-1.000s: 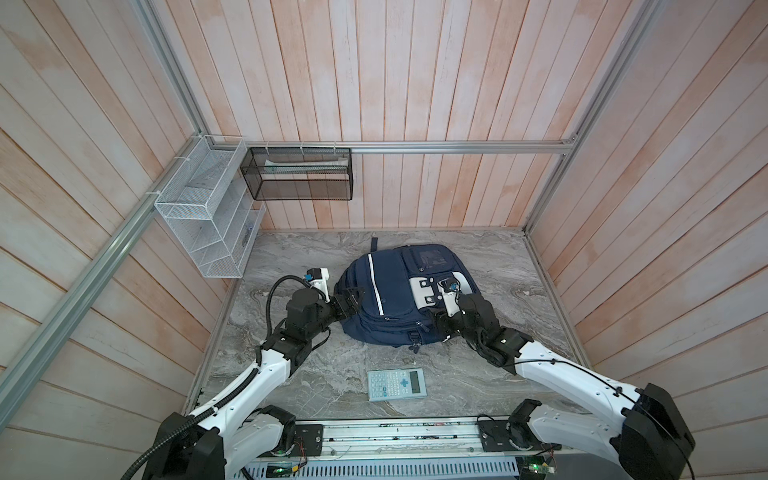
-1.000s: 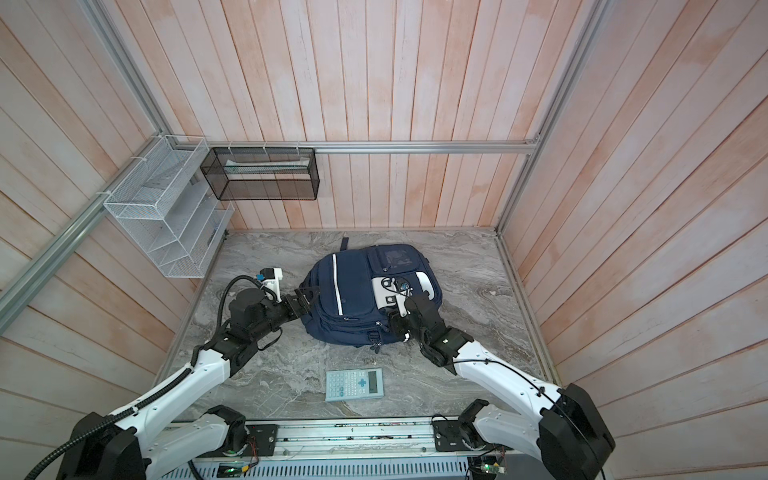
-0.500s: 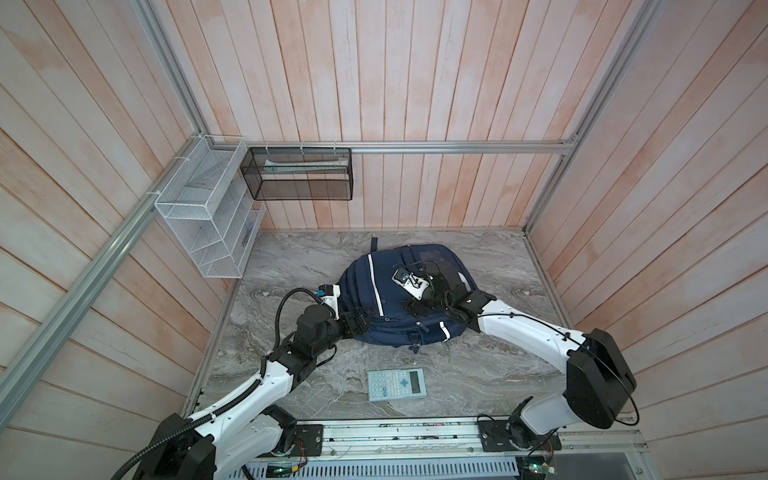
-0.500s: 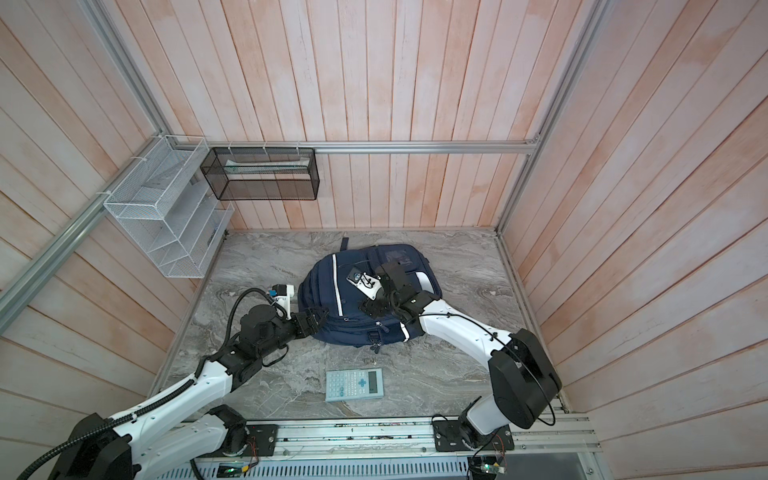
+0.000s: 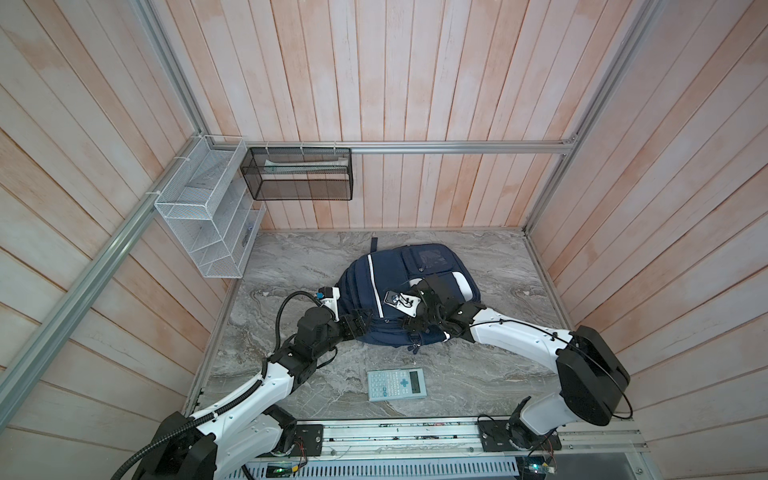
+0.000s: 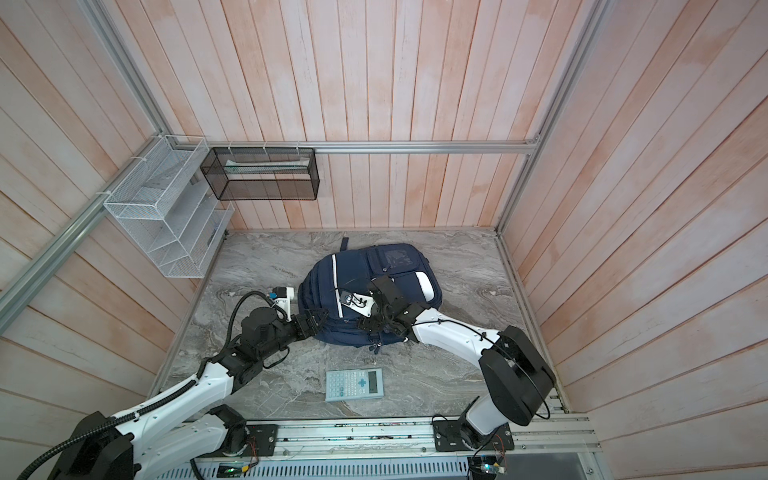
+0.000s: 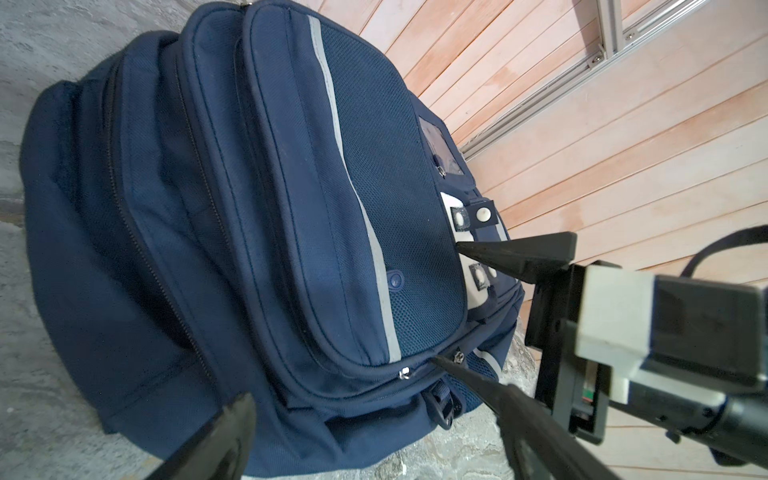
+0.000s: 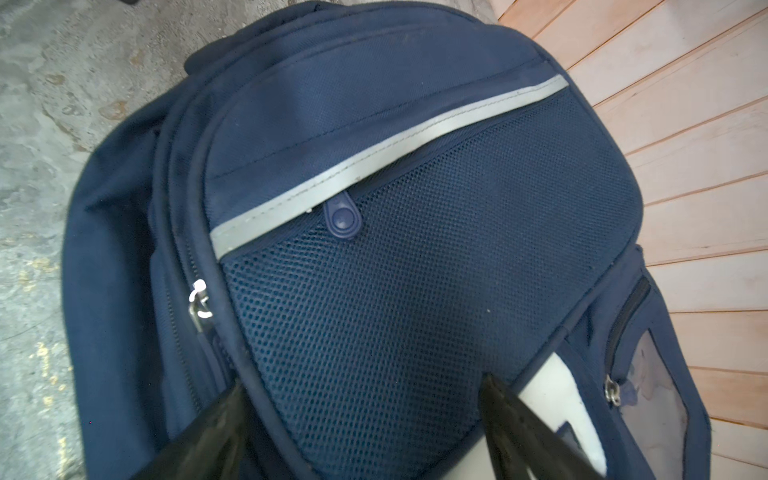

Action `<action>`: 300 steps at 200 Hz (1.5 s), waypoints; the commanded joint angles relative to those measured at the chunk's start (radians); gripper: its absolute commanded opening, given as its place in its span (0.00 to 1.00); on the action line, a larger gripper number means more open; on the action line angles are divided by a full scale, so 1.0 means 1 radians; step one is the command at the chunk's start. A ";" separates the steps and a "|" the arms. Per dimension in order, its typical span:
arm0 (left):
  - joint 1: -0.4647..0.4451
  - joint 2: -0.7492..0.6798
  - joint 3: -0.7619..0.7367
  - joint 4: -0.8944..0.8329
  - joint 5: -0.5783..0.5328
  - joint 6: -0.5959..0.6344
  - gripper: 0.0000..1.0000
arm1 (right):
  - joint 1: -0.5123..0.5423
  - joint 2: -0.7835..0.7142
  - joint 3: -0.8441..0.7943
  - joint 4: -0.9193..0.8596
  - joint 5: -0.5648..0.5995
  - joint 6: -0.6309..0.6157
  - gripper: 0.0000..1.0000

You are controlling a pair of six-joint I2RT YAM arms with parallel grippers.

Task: Pack the student bag
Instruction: 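Grasp the two zipper pulls at the bag top with both grippers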

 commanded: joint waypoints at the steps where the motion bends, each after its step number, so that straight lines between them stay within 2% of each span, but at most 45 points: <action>1: -0.016 -0.010 -0.020 0.036 -0.015 -0.015 0.92 | 0.009 -0.030 -0.077 0.127 0.064 -0.027 0.82; 27: -0.043 0.016 0.004 0.038 -0.033 0.003 0.90 | 0.015 -0.002 -0.110 0.268 0.076 -0.072 0.72; 39: -0.087 0.030 0.047 -0.026 -0.113 0.050 0.87 | 0.025 0.019 -0.099 0.291 0.099 -0.069 0.69; 52: -0.147 0.045 0.096 -0.105 -0.233 0.121 0.87 | 0.025 0.032 -0.099 0.308 0.058 -0.066 0.67; 62: -0.161 0.052 0.110 -0.132 -0.272 0.138 0.87 | 0.023 0.032 -0.098 0.307 0.005 -0.064 0.61; 74: -0.161 0.055 0.104 -0.116 -0.280 0.148 0.87 | 0.009 0.029 -0.088 0.279 -0.068 -0.053 0.42; 85: -0.161 0.063 0.104 -0.101 -0.282 0.157 0.85 | -0.007 0.023 -0.052 0.207 -0.118 -0.029 0.11; 91: -0.163 0.072 0.106 -0.093 -0.281 0.167 0.85 | -0.019 0.019 -0.034 0.169 -0.141 -0.014 0.00; 129: -0.243 0.187 0.165 -0.059 -0.387 0.243 0.83 | -0.048 -0.034 -0.048 0.157 -0.231 0.022 0.00; 158: -0.285 0.267 0.209 -0.019 -0.415 0.267 0.82 | -0.056 -0.054 -0.066 0.184 -0.279 0.042 0.00; 201: -0.318 0.373 0.257 0.015 -0.430 0.253 0.72 | -0.062 -0.034 -0.033 0.143 -0.313 0.063 0.00; 222: -0.335 0.421 0.285 -0.001 -0.433 0.240 0.59 | -0.064 -0.034 -0.038 0.166 -0.328 0.080 0.00; 243: -0.345 0.443 0.280 0.020 -0.429 0.207 0.61 | -0.063 -0.034 -0.036 0.169 -0.336 0.094 0.00; 267: -0.367 0.458 0.268 0.046 -0.455 0.119 0.76 | -0.064 -0.025 -0.033 0.174 -0.356 0.107 0.00; 288: -0.411 0.463 0.234 0.122 -0.564 0.054 0.77 | -0.065 -0.022 -0.033 0.179 -0.373 0.128 0.00; 300: -0.411 0.497 0.252 0.119 -0.593 0.037 0.71 | -0.064 -0.023 -0.031 0.183 -0.377 0.134 0.00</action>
